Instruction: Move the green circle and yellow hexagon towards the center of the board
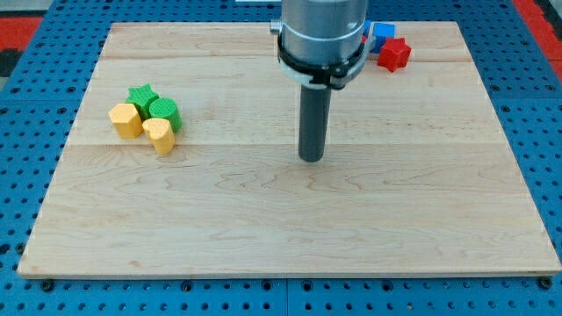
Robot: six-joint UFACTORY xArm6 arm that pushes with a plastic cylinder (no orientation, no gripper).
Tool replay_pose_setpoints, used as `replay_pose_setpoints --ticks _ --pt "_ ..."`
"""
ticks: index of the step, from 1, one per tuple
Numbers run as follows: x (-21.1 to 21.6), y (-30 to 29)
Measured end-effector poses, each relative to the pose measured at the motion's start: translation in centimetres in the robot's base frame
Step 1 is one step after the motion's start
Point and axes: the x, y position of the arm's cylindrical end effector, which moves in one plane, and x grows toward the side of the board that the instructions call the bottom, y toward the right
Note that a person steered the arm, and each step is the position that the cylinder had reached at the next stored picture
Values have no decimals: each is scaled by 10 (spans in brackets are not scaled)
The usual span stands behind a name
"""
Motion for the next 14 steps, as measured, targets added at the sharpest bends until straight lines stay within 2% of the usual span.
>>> replay_pose_setpoints --ticks 1,2,3,5,7,10,12,14 --pt "39 -63" --pt "55 -137" --pt "56 -215" --pt "32 -327" --pt "-1 -328" --pt "-13 -316" --pt "-42 -322" --pt "-72 -236"
